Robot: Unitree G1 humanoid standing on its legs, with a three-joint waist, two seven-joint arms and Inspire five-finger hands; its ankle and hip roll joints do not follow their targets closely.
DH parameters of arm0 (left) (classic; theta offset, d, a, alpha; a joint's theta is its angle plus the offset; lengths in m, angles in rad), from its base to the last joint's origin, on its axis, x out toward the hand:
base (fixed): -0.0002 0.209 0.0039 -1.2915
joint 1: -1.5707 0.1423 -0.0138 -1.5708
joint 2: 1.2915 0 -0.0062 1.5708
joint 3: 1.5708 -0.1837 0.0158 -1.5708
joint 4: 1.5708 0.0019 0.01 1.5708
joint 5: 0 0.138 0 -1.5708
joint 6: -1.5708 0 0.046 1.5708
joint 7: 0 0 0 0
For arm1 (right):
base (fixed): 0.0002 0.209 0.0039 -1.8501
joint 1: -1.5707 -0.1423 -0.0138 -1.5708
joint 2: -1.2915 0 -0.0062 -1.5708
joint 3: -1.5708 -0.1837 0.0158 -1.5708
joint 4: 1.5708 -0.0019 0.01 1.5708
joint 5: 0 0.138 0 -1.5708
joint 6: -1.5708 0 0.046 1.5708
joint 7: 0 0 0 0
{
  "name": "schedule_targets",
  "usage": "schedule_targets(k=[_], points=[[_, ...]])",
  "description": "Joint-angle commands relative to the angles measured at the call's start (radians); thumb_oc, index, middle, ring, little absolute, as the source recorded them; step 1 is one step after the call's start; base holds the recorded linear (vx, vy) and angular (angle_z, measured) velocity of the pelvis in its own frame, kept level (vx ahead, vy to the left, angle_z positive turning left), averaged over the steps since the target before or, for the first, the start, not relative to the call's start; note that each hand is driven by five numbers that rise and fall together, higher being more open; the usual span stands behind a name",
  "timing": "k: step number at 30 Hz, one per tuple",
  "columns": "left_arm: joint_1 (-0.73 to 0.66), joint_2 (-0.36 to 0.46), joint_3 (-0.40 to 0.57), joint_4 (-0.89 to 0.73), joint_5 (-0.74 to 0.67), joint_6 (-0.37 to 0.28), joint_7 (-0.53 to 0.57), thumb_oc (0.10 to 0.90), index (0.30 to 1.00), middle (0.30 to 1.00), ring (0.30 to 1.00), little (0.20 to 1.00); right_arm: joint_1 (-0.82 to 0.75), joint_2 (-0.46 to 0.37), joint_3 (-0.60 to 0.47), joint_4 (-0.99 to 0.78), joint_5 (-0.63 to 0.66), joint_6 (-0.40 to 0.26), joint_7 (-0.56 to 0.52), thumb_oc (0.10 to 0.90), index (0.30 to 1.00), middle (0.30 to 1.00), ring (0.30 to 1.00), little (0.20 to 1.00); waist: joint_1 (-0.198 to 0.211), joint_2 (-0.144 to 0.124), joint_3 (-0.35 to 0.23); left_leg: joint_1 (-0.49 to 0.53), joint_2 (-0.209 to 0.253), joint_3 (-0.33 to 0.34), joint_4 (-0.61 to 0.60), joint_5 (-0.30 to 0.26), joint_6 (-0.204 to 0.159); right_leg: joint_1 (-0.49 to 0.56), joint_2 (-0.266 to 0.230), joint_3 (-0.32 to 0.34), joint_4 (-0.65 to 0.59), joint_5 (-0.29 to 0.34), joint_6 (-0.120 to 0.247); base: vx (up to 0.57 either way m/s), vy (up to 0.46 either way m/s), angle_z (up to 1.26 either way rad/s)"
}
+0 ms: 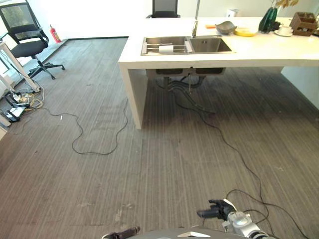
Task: Place the dishes in the dishwasher.
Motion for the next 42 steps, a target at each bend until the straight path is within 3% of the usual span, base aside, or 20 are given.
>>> schedule_targets(k=[1,23,33,38,40,42], points=[[-0.068,-0.063,-0.021,0.013,0.006,-0.017,-0.005,0.800,0.900,0.900,0.900,0.900,-0.041,-0.018,0.032,0.006,-0.003,-0.018,-0.013,0.800,0.900,0.900,0.900,0.900,-0.029,-0.038,0.035,0.053,0.001,0.007,-0.070,-0.029,-0.038,0.200,-0.054,0.010,-0.320,0.080,0.141,-0.01,0.013,-0.04],[-0.096,0.001,0.040,-0.027,0.016,-0.059,0.050,0.800,0.900,0.900,0.900,0.900,-0.013,0.003,-0.031,0.062,0.105,-0.038,-0.030,0.800,0.900,0.900,0.900,0.900,-0.024,-0.046,0.041,0.074,0.004,0.002,-0.070,-0.038,-0.043,0.221,-0.052,0.002,-0.320,0.064,0.137,0.00,0.000,0.00],[-0.084,-0.020,0.085,0.017,-0.050,-0.050,0.060,0.800,0.900,0.900,0.900,0.900,-0.022,0.011,-0.032,0.051,0.132,-0.039,-0.041,0.800,0.900,0.900,0.900,0.900,-0.028,-0.045,0.039,0.085,0.008,0.004,-0.070,-0.044,-0.046,0.232,-0.047,0.000,-0.320,0.050,0.130,0.03,-0.024,-0.01],[-0.089,-0.028,0.120,0.000,-0.156,-0.055,0.054,0.800,0.900,0.900,0.900,0.900,-0.038,0.007,-0.023,0.037,0.126,-0.035,-0.049,0.800,0.900,0.900,0.900,0.900,-0.031,-0.039,0.045,0.088,0.017,0.005,-0.067,-0.043,-0.052,0.232,-0.042,-0.003,-0.318,0.044,0.122,0.05,-0.059,-0.01],[-0.090,-0.028,0.128,-0.001,-0.172,-0.056,0.054,0.800,0.900,0.900,0.900,0.900,-0.041,0.008,-0.019,0.035,0.130,-0.035,-0.049,0.800,0.900,0.900,0.900,0.900,-0.030,-0.040,0.051,0.081,0.025,0.003,-0.038,-0.053,-0.055,0.228,-0.039,-0.002,-0.310,0.039,0.116,0.06,-0.083,-0.07],[-0.092,-0.021,0.136,-0.005,-0.188,-0.061,0.061,0.800,0.900,0.900,0.900,0.900,-0.047,0.009,-0.018,0.024,0.146,-0.038,-0.049,0.800,0.900,0.900,0.900,0.900,-0.026,-0.050,0.067,0.035,0.036,-0.001,0.069,-0.075,-0.063,0.222,-0.039,0.004,-0.297,0.030,0.102,0.01,-0.115,-0.09]])
